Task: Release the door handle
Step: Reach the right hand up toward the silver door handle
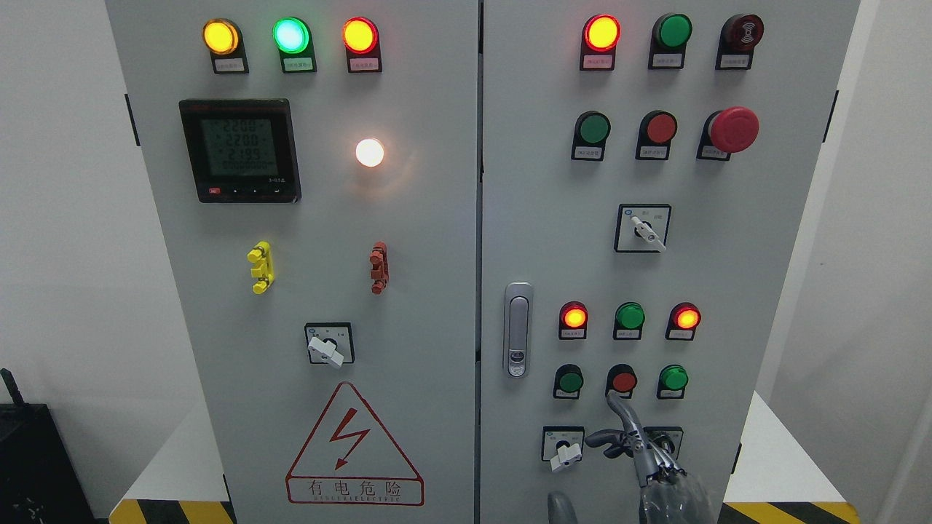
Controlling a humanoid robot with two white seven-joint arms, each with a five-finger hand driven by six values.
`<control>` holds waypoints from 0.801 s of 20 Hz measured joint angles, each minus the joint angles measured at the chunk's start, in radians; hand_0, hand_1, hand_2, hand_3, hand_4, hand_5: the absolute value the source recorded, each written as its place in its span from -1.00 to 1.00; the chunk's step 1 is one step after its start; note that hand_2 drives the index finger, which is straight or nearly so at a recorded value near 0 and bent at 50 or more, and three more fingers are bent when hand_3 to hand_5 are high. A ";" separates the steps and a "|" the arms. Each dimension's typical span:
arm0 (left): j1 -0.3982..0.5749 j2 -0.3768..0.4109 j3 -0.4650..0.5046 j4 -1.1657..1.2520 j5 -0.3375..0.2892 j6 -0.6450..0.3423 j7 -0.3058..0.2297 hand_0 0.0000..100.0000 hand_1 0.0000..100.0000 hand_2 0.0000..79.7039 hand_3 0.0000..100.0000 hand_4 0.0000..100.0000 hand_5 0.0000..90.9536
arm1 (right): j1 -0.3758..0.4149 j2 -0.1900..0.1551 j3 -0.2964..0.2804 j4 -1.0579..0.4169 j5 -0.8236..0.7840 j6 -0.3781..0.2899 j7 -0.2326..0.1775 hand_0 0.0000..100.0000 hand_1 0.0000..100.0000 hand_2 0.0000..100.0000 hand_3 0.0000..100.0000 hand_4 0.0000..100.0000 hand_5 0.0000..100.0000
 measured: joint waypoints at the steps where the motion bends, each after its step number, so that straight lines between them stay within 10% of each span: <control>1: 0.000 0.000 0.000 0.000 0.000 0.000 0.000 -1.00 -1.00 -0.92 -0.65 -0.75 -1.00 | -0.002 0.000 0.008 -0.002 0.035 0.011 -0.001 -0.51 -0.32 -1.00 0.64 0.62 0.48; 16: 0.000 0.000 0.000 0.000 0.000 0.000 0.000 -1.00 -1.00 -0.92 -0.65 -0.75 -1.00 | -0.087 0.002 0.077 0.057 0.335 0.091 0.066 -0.50 -0.31 -1.00 0.64 0.61 0.47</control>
